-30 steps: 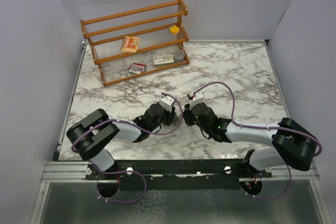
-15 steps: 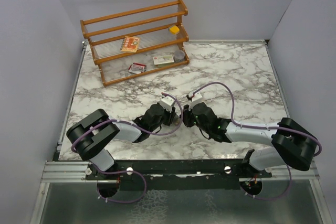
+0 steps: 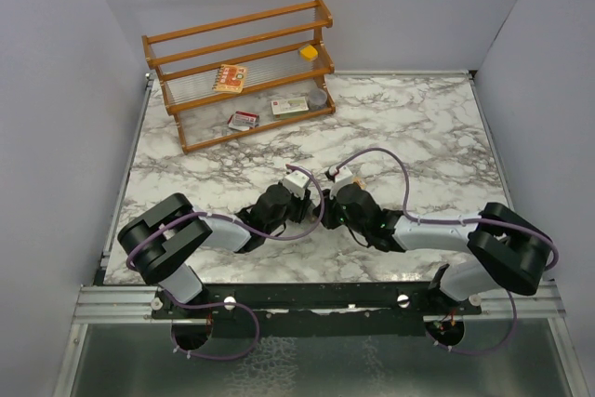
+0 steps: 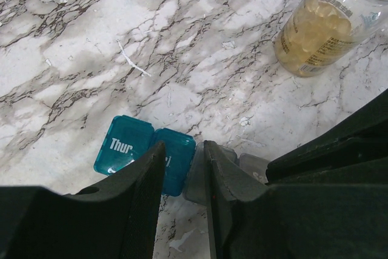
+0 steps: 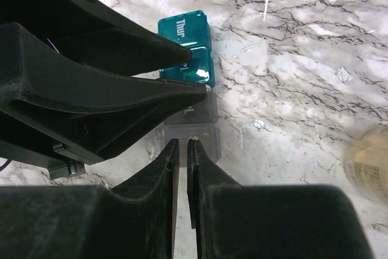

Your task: Sort the pills into containers

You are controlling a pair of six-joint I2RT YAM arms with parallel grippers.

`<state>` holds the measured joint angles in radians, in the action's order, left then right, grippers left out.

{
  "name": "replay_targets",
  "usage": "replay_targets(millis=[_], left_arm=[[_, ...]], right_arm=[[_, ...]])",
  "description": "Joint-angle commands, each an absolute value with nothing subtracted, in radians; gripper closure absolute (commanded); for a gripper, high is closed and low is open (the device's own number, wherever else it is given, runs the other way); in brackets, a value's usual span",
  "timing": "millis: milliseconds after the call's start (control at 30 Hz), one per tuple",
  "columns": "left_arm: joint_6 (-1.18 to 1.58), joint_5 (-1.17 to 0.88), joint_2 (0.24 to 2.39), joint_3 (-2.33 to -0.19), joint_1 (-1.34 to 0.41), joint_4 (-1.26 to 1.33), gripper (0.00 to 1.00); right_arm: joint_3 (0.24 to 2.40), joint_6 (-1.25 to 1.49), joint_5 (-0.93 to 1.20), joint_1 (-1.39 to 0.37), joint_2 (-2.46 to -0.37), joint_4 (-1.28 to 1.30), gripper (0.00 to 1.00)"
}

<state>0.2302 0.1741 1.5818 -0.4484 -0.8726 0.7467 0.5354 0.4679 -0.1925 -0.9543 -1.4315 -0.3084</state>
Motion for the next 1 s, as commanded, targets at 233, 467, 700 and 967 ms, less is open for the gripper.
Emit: replay_targets(millis=[233,467,700,967], left_arm=[[0.245,0.196,1.592,-0.438,-0.878,0.657,0.67],[0.248,0.199,1.591,-0.439,-0.877,0.657,0.67],[0.255,0.202,1.577,-0.428,-0.878,0.657,0.67],[0.250,0.211,1.562,-0.425,-0.878,0.656,0.67]], right_arm=[[0.527,0.495,-0.133,-0.953,-1.491,-0.369,0.92],[0.517,0.526,-0.133,-0.952,-1.537,-0.368,0.96],[0.527,0.568,-0.169,-0.952,-1.569,-0.305,0.99],[0.496,0.603,-0.206,-0.953,-1.541,-0.250,0.99]])
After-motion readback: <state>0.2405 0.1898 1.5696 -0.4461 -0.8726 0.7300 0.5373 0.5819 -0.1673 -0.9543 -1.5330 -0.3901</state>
